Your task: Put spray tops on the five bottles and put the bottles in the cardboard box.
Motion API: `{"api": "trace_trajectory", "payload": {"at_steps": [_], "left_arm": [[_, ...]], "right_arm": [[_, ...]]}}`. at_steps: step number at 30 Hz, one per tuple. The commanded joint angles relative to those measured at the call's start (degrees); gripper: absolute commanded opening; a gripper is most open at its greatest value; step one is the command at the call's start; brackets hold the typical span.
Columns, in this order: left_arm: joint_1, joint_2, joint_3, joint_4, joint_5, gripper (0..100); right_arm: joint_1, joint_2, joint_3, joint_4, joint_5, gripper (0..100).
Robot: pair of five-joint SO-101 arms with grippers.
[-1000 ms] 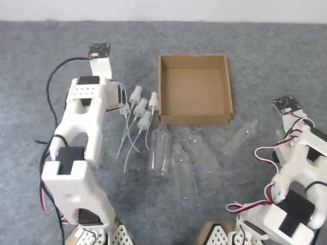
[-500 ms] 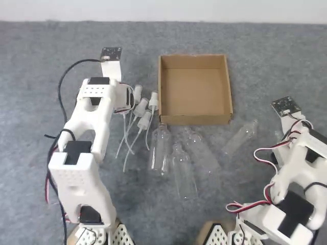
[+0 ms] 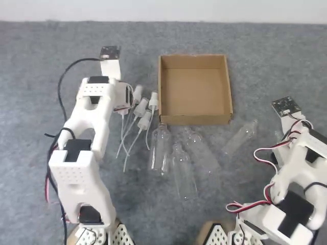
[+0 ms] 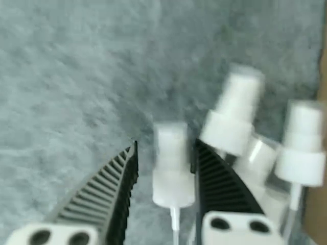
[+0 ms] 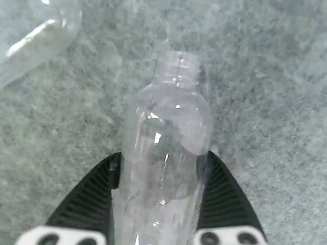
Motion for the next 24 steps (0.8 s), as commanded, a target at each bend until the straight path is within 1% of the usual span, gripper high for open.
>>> {"api": "trace_trajectory", "payload": {"at_steps": [1,4,9,14,16,20,22,24], "left_arm": [[-0.70,-0.26,-5.85,1.76,-0.44,16],[-0.44,1.93,-9.10,3.34,-2.46,16],[-0.79,7.12,-12.70,6.24,-2.37,16],[-0.79,8.79,-15.69,12.04,-2.81,15],[-0.79,8.70,-15.96,12.92,-3.08,11],[-0.79,8.79,-15.96,12.92,-6.86,1],[-0.79,8.26,-15.87,13.36,-7.30,1],[-0.88,7.03,-17.01,15.74,-7.38,1]], "right_arm": [[0.48,-0.40,0.09,-0.22,0.88,1.3],[0.48,-0.40,0.09,-0.13,0.88,1.3],[0.48,-0.40,0.09,-0.04,0.88,1.3],[0.48,-0.40,0.09,-0.04,0.88,1.3],[0.48,-0.40,0.09,-0.04,0.88,1.3],[0.57,-0.40,0.09,0.04,0.53,1.3],[1.45,-0.40,0.09,0.04,0.53,1.3],[2.59,-0.48,0.09,0.04,0.53,1.3]]}}
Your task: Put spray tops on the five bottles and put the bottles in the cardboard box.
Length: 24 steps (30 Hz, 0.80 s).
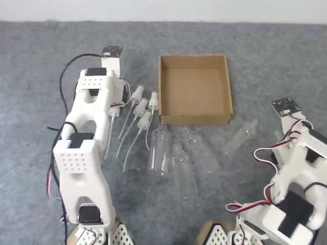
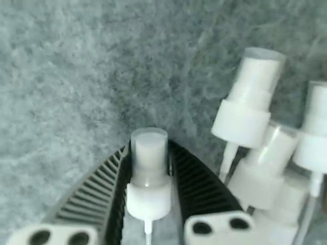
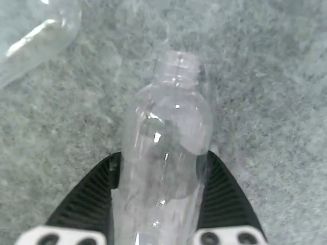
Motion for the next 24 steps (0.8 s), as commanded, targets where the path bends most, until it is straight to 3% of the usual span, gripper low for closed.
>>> {"api": "trace_trajectory", "payload": {"at_steps": [1,6,10,24], "left_arm": [[-0.35,-4.13,-3.74,4.75,-0.79,1],[1.67,-14.51,-2.42,11.25,-0.79,1],[3.25,-25.05,5.05,11.78,-0.62,1],[4.84,-61.27,45.67,-5.45,-0.88,1]], "right_arm": [[2.77,-0.48,0.09,0.04,0.53,1.4],[4.18,-0.84,0.00,-0.40,-2.29,5.5],[3.82,-0.92,-0.26,-0.48,-6.07,12.5],[1.01,-0.57,-7.47,3.30,-11.60,35.8]]}}
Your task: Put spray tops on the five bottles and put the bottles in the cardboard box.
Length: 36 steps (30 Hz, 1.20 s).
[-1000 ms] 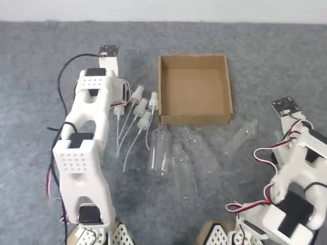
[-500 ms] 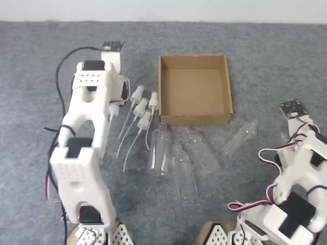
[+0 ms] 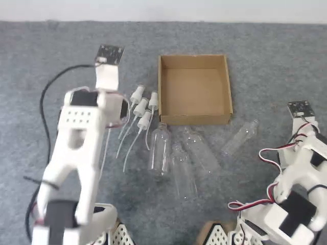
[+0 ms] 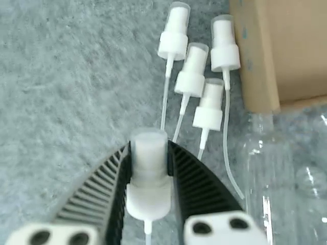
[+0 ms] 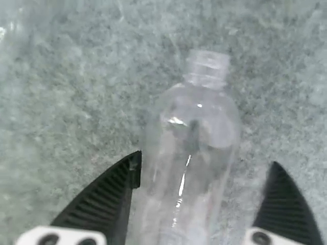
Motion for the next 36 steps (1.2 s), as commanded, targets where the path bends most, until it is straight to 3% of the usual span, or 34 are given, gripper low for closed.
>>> {"api": "trace_trajectory", "payload": {"at_steps": [1,7,17,25,31,36], "left_arm": [[0.18,-8.44,6.37,-5.19,-0.44,1],[0.00,-10.90,14.02,-12.13,-0.35,1],[0.09,-10.90,14.73,-12.57,-0.26,1],[0.18,-11.43,14.64,-12.57,-0.26,1],[0.18,-14.15,11.03,-10.73,-0.44,1],[0.18,-24.00,6.29,-5.89,-0.26,1]], "right_arm": [[-2.51,-0.48,-8.79,4.09,-1.23,35.6],[-5.23,0.22,-14.42,7.60,-1.23,29.2],[-4.88,12.79,-18.37,7.96,-0.97,26.3],[-5.14,13.14,-20.22,8.13,-0.97,0.5],[-7.78,5.49,-30.15,20.53,-2.29,0.6],[-18.33,-11.12,-30.59,23.87,-12.57,0.6]]}}
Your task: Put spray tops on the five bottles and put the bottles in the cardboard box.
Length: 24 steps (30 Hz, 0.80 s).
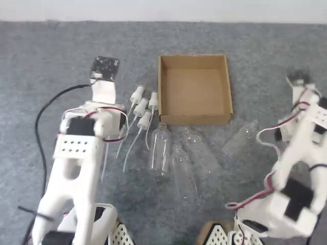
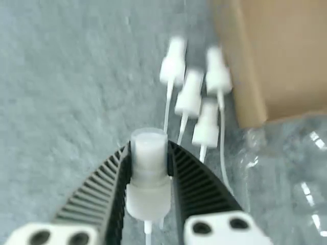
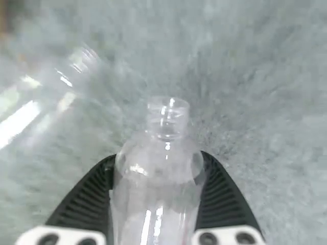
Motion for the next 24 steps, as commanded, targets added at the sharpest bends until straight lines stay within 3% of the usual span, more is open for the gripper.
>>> {"api": "trace_trajectory", "payload": {"at_steps": [1,7,12,17,24], "left_arm": [[0.09,-9.23,-6.11,2.73,-0.18,1],[-0.09,-17.32,-16.22,2.99,0.09,1],[-0.35,-17.49,-29.14,2.99,5.63,1],[2.29,-17.49,-33.45,-1.23,13.19,1],[2.37,-17.58,-27.65,-7.21,18.11,1]], "right_arm": [[-11.30,-19.47,-1.93,1.71,-9.85,0.6],[-37.49,-36.62,8.18,-6.02,-20.75,0.6],[-54.90,-39.52,18.02,-17.80,-28.48,0.6],[-64.84,-40.66,28.22,-28.18,-28.57,0.7],[-71.60,-50.51,40.70,-39.08,-28.57,0.6]]}}
